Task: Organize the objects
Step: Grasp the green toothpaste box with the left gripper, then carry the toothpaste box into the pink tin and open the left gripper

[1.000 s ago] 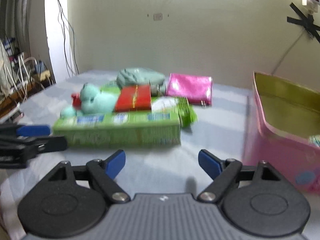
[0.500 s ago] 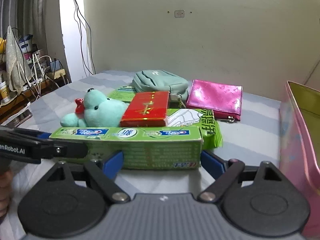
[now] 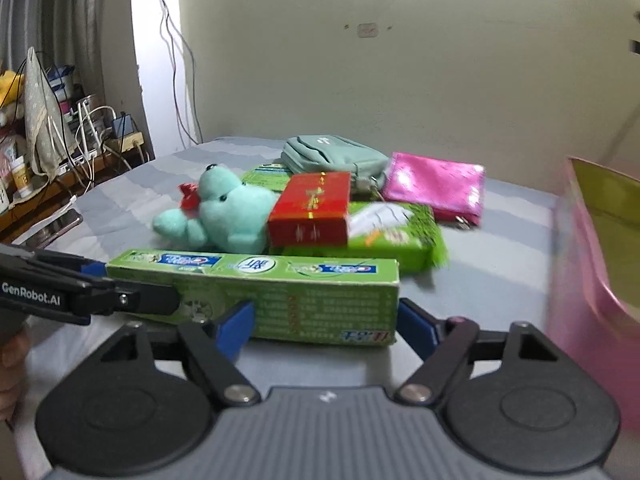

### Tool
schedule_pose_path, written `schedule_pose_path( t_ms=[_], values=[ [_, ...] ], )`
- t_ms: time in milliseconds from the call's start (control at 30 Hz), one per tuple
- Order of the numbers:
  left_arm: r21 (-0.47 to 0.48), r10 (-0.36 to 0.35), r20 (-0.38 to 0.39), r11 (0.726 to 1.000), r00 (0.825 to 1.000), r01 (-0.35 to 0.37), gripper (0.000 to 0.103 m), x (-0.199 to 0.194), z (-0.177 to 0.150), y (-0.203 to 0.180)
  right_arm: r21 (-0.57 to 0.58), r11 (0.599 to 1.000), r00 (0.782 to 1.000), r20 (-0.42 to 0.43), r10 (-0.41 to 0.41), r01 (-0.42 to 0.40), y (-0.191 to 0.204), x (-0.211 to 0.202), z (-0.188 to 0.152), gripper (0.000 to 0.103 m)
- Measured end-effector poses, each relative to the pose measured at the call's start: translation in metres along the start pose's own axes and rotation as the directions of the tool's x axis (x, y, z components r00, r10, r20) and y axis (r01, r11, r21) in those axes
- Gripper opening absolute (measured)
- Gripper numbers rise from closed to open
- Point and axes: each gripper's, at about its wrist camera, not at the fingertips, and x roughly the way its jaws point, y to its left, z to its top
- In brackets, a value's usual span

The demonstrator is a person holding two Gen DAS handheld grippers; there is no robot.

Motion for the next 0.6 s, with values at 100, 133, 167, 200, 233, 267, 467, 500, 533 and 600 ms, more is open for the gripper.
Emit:
schedule_pose_path(
  t_ms=[100,133,167,200,233,267,467,500,533,600],
  values=[
    [0.070,-0.054,-0.021,0.996,0.998,0.055,0.074,-0.009,-0.012,-0.017,0.051,0.998,0.999,0.019,-0.045,0.044,0.001,-0.032,-0.022,0.074],
    [0.095,-0.073,-0.031,0.993,0.997,0.076,0.074,-0.010,-0.015,-0.025,0.076,0.995,0.997,0.029,-0.067,0.064,-0.001,-0.044,-0.030,0.074],
    [0.116,-0.086,-0.038,0.989,0.996,0.089,0.074,-0.010,-0.017,-0.034,0.099,0.991,0.995,0.038,-0.090,0.086,-0.003,-0.055,-0.036,0.074],
    [0.137,-0.101,-0.042,0.985,0.994,0.106,0.074,-0.009,-0.017,-0.042,0.112,0.988,0.992,0.050,-0.114,0.108,-0.005,-0.064,-0.040,0.074],
    [0.157,-0.118,-0.043,0.980,0.992,0.123,0.074,-0.008,-0.016,-0.052,0.125,0.982,0.986,0.071,-0.149,0.140,-0.007,-0.076,-0.043,0.074],
    [0.176,-0.136,-0.040,0.974,0.990,0.141,0.075,-0.007,-0.013,-0.062,0.135,0.977,0.979,0.092,-0.180,0.166,-0.010,-0.086,-0.045,0.074],
    [0.301,-0.240,0.005,0.926,0.971,0.227,0.077,0.001,0.017,-0.127,0.188,0.927,0.905,0.224,-0.362,0.324,-0.041,-0.142,-0.039,0.074],
    [0.318,-0.256,0.012,0.918,0.967,0.239,0.077,0.003,0.022,-0.139,0.199,0.918,0.890,0.241,-0.386,0.344,-0.048,-0.150,-0.037,0.074],
    [0.333,-0.271,0.016,0.909,0.963,0.250,0.077,0.006,0.027,-0.150,0.210,0.910,0.879,0.252,-0.405,0.359,-0.055,-0.156,-0.037,0.074],
    [0.360,-0.298,0.022,0.893,0.954,0.271,0.078,0.016,0.037,-0.170,0.229,0.892,0.856,0.269,-0.442,0.389,-0.072,-0.165,-0.034,0.074]
  ],
)
